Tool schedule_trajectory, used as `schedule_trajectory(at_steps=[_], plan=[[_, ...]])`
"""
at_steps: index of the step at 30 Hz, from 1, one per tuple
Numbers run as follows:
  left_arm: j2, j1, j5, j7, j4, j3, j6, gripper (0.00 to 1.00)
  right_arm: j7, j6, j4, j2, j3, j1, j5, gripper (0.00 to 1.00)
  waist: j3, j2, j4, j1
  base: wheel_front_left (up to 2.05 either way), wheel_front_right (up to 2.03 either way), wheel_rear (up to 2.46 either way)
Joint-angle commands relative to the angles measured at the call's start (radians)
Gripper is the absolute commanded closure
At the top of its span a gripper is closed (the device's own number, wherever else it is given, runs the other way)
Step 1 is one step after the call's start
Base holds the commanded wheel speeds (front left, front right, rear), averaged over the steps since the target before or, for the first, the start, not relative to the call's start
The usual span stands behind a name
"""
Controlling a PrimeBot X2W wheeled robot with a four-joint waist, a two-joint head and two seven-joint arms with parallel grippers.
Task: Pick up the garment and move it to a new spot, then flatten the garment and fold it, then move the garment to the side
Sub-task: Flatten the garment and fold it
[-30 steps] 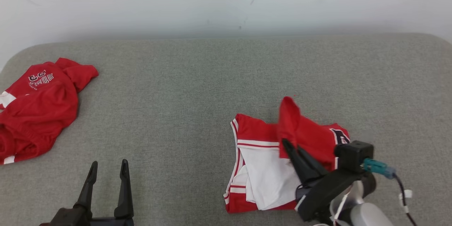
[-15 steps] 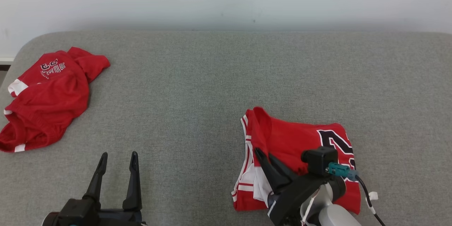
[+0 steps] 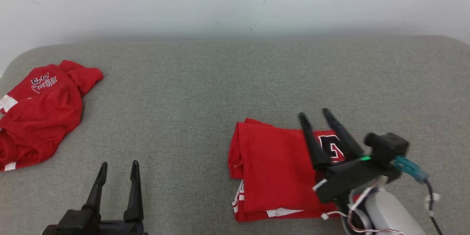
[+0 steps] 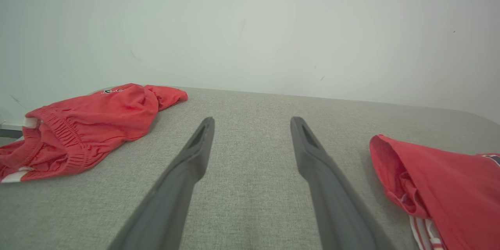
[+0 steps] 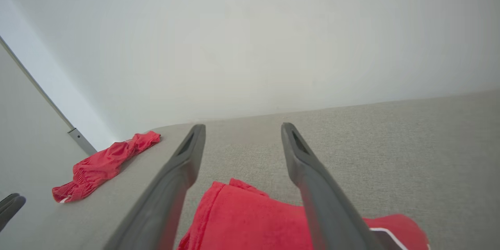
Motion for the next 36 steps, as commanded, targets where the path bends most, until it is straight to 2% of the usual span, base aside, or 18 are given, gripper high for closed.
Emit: schedule_trajectory(at_steps=[1,9,15,25,36], plan=[[-0.001,0.010,-0.001,-0.003,-0.001,0.005,0.001,0.00,-0.018,-0.002,-0.006,-0.017,-0.025,0.023,-0.008,0.00,-0.010,0.0000,-0.011,0.0000,0.00,0.00,0.00],[-0.001,0.038,0.011,-0.003,-0.013,0.029,0.001,0.00,-0.088,-0.002,-0.042,-0.047,-0.171,0.134,-0.041,0.00,-0.044,0.0000,-0.038,0.0000,0.00,0.00,0.00],[-0.001,0.071,0.023,-0.003,-0.022,0.048,0.001,0.00,-0.113,-0.003,-0.062,-0.029,-0.253,0.240,-0.087,0.00,-0.069,0.0000,-0.059,0.0000,0.00,0.00,0.00],[0.007,0.113,0.045,-0.003,-0.025,0.045,0.001,0.00,-0.123,-0.003,-0.085,-0.006,-0.279,0.324,-0.115,0.00,-0.102,0.0000,-0.068,0.0000,0.00,0.00,0.00],[0.016,0.149,0.064,-0.003,-0.038,0.036,0.001,0.00,-0.127,-0.003,-0.108,-0.007,-0.263,0.374,-0.154,0.00,-0.122,0.0000,-0.044,0.0000,0.00,0.00,0.00]])
